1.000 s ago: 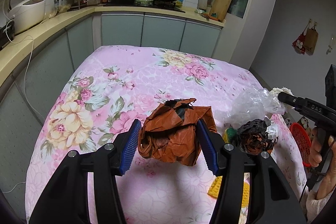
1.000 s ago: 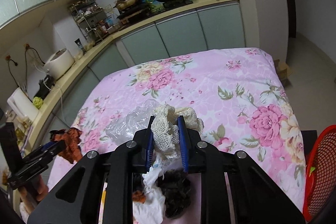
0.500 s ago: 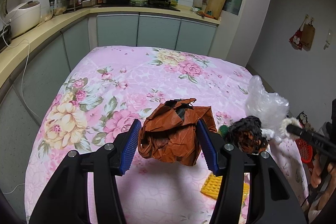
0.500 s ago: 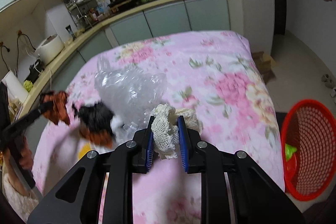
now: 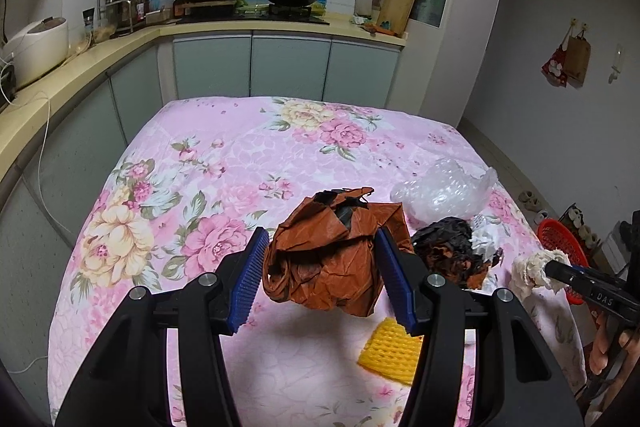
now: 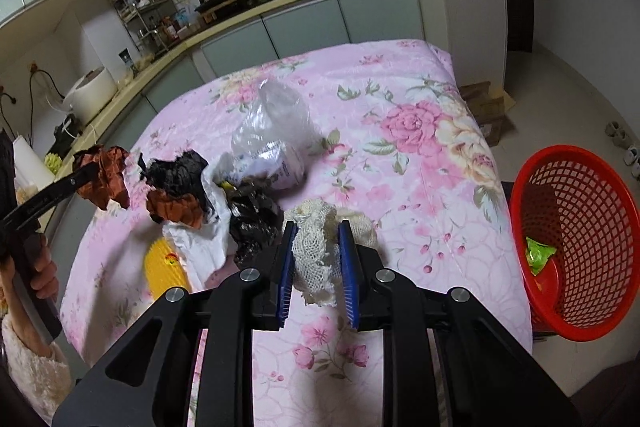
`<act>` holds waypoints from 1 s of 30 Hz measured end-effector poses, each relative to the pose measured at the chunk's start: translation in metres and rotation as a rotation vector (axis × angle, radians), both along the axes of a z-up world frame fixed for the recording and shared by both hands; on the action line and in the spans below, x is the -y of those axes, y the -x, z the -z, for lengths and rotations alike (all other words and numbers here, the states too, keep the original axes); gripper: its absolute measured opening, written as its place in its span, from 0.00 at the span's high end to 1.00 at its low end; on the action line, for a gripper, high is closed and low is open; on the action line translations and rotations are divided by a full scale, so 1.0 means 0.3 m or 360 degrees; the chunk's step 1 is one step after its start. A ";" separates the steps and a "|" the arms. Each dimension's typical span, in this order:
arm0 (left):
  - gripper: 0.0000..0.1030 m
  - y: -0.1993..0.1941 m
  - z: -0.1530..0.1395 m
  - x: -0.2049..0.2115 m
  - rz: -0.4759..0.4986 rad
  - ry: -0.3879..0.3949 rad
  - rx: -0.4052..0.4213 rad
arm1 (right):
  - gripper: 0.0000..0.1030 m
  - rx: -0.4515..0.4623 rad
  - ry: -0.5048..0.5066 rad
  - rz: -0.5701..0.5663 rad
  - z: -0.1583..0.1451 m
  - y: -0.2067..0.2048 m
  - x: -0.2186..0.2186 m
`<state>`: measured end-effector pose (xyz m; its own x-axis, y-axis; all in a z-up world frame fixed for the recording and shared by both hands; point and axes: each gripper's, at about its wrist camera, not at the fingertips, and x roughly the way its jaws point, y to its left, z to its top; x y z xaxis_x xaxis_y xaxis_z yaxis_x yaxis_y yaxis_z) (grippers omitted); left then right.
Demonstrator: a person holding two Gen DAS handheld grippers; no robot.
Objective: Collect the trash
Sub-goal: 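Hold the brown bag in the left tool while the right tool grasps the cream mesh net, then lift the cream net with the right tool while the left tool carries the brown bag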
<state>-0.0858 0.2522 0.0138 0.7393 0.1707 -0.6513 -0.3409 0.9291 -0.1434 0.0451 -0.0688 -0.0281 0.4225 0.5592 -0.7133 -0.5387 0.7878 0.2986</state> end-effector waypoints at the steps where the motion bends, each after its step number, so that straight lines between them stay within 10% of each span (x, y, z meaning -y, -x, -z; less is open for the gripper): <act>1: 0.49 0.002 -0.006 0.007 0.0001 -0.0005 0.0003 | 0.80 0.0010 -0.0014 -0.0002 -0.009 0.002 0.002; 30: 0.49 -0.147 -0.253 0.212 0.0259 -0.0224 0.0229 | 0.80 0.0398 -0.0349 0.0118 -0.380 -0.048 0.089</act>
<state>-0.0418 0.1887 0.0897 0.8480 0.1232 -0.5155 -0.1704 0.9843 -0.0451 0.0594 -0.0955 0.0860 0.6145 0.6490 -0.4486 -0.5601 0.7593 0.3312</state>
